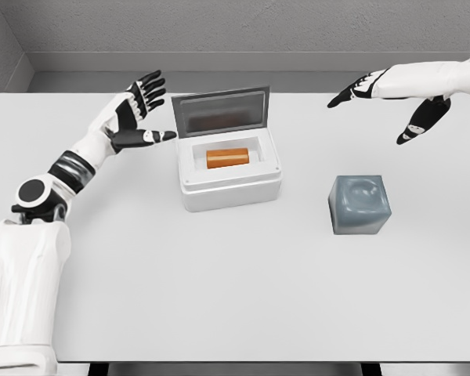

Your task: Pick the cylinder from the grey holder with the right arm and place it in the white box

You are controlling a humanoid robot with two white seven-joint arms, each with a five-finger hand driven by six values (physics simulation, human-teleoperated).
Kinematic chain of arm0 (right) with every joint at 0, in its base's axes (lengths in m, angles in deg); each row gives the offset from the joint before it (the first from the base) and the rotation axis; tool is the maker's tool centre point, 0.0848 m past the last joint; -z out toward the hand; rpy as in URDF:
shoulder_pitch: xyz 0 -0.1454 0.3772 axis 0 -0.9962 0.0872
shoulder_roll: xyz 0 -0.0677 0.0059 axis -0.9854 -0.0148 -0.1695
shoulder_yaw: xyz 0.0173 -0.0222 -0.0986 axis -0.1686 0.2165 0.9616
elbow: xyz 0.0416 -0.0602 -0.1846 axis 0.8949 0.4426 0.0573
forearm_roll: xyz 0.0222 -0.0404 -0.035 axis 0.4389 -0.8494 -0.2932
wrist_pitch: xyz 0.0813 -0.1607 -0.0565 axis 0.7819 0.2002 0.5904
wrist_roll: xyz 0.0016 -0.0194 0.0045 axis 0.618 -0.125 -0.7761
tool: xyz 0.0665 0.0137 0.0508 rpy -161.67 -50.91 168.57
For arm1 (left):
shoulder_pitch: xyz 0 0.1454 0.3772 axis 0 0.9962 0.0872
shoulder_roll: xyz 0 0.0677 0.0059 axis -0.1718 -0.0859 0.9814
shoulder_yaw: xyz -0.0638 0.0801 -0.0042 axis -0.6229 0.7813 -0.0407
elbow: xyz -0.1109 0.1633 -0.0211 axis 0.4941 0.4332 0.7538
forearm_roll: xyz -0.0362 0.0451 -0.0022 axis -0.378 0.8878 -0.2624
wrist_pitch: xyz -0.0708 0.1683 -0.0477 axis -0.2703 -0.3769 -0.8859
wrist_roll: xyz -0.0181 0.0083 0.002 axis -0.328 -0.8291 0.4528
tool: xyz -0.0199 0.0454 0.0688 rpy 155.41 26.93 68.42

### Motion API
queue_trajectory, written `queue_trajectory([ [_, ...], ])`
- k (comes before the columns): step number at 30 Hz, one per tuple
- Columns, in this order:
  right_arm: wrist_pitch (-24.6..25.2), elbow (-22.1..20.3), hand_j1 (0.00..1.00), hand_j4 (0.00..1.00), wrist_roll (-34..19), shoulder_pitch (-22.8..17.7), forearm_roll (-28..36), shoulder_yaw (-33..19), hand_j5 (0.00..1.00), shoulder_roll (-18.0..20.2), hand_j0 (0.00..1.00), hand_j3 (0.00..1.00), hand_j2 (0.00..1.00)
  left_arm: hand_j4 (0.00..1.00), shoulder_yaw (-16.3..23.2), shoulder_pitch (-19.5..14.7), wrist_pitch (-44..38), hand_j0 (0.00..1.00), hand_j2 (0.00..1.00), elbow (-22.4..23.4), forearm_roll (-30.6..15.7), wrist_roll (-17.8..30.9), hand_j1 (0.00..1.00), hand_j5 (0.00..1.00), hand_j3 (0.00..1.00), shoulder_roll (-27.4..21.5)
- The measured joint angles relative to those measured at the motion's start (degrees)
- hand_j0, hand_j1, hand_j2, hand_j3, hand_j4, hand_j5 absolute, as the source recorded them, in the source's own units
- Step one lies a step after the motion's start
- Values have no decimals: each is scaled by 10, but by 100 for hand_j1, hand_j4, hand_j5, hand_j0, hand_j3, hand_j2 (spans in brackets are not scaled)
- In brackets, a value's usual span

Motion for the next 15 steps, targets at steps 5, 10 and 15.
queue_trajectory([
  [5,0,3,100,100,0,-2,1,-1,100,-1,100,100,100,100,2,-1,0,100,100,9,-1,0,100,100,100,11],
  [10,0,3,100,100,0,-8,0,-1,100,-1,100,100,100,100,2,-10,0,100,100,11,-2,0,100,100,100,14],
  [15,0,3,100,100,0,-8,1,-1,100,-2,100,100,100,100,2,-10,-1,100,100,11,-2,0,100,100,100,15],
])
